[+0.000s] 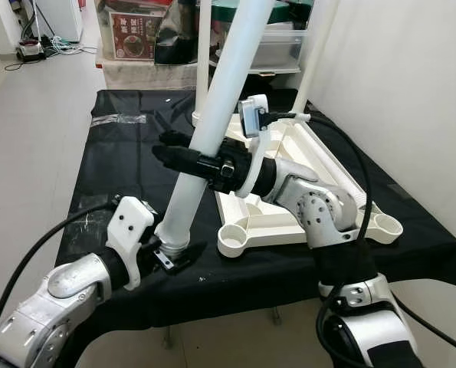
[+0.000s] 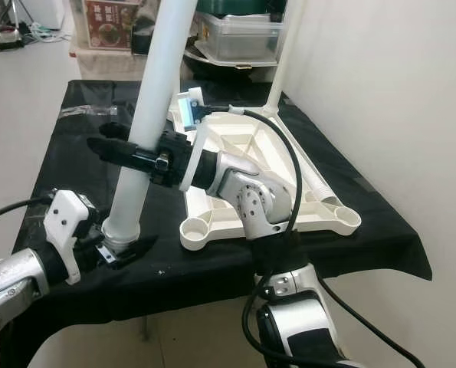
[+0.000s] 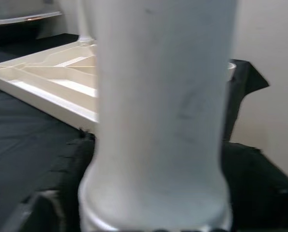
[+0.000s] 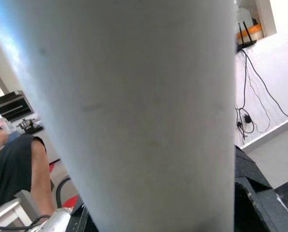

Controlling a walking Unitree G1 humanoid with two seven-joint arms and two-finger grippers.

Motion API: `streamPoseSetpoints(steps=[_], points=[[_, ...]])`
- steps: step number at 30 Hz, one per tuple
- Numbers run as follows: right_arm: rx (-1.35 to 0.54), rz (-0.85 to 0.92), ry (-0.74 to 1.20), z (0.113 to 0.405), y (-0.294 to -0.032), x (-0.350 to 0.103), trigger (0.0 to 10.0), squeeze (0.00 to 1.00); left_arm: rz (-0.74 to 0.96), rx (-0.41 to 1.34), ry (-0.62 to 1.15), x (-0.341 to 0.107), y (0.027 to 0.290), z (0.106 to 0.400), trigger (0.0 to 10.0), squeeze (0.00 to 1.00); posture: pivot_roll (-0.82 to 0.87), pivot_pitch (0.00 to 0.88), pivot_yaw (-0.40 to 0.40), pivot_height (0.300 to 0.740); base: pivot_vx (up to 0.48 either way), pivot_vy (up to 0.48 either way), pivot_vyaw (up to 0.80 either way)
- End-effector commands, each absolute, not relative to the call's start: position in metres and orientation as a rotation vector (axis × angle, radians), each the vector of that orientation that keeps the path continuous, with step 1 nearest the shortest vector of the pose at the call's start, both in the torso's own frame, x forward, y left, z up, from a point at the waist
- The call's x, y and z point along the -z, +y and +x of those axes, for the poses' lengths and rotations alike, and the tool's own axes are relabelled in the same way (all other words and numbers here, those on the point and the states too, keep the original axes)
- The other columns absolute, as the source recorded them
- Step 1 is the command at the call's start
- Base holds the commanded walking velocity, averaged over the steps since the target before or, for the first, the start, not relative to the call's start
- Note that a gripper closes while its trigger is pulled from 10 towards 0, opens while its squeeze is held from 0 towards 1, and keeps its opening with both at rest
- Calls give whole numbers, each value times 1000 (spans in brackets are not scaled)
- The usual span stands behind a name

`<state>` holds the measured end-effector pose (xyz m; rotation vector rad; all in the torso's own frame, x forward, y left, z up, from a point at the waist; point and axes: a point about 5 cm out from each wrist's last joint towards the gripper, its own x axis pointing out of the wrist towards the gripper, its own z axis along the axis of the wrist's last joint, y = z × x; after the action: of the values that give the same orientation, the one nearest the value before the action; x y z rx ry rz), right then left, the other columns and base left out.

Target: Building children table

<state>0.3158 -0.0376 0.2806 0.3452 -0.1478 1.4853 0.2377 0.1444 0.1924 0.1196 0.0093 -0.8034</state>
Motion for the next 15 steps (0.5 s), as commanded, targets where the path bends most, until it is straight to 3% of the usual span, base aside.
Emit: streamPoseSetpoints(steps=[1, 10, 11, 12, 13, 14, 15], points=[[-1508, 350, -157, 312, -35, -282, 0, 0, 99, 830, 18, -188, 142, 237, 0, 0, 90, 0, -97, 740, 0, 0, 0], [-1435, 368, -159, 318, -32, -285, 0, 0, 97, 846, 17, -184, 142, 233, 0, 0, 91, 0, -96, 740, 0, 0, 0], [-1407, 371, -145, 321, -31, -284, 2471, 0, 102, 838, 21, -183, 142, 234, 0, 0, 91, 0, -96, 740, 0, 0, 0], [-1407, 371, -145, 321, -31, -284, 2471, 0, 102, 838, 21, -183, 142, 234, 0, 0, 91, 0, -96, 740, 0, 0, 0], [-1380, 369, -129, 323, -30, -282, 9686, 0, 110, 824, 25, -183, 143, 235, 0, 0, 96, 0, -99, 740, 0, 0, 0], [-1380, 369, -129, 323, -30, -282, 9686, 0, 110, 824, 25, -183, 143, 235, 0, 0, 96, 0, -99, 740, 0, 0, 0], [-1316, 398, -110, 328, -30, -280, 10000, 1000, 127, 805, 27, -183, 144, 237, 4706, 0, 98, 0, -99, 740, 0, 0, 0]])
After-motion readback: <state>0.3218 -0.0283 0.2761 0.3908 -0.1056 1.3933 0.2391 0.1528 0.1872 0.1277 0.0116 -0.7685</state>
